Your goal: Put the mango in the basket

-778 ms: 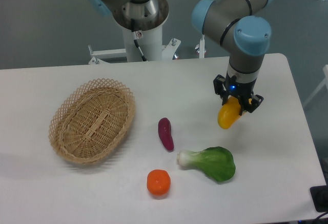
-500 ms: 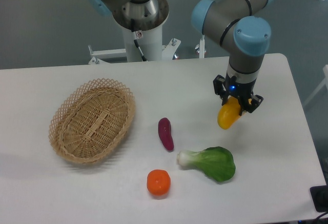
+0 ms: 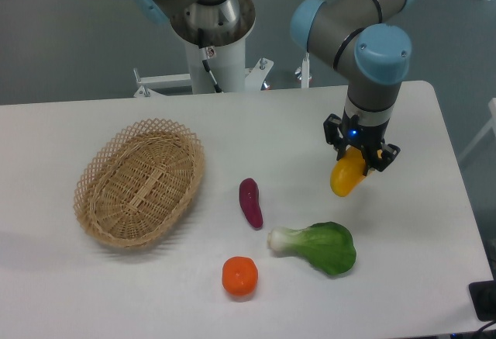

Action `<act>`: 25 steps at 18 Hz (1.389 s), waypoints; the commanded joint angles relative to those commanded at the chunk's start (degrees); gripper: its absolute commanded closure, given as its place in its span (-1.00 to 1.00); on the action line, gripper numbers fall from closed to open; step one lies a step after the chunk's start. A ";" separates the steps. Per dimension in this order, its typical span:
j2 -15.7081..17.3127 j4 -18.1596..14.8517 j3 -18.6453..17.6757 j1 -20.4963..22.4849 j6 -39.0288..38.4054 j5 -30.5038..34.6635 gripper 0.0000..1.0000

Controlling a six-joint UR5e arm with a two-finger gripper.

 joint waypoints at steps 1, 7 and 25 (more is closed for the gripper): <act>0.09 0.00 0.00 -0.70 -0.26 -0.26 0.35; 0.70 0.09 -0.17 -6.85 -6.14 -0.53 0.35; 10.20 -0.62 -5.89 -25.31 -24.43 -0.53 0.34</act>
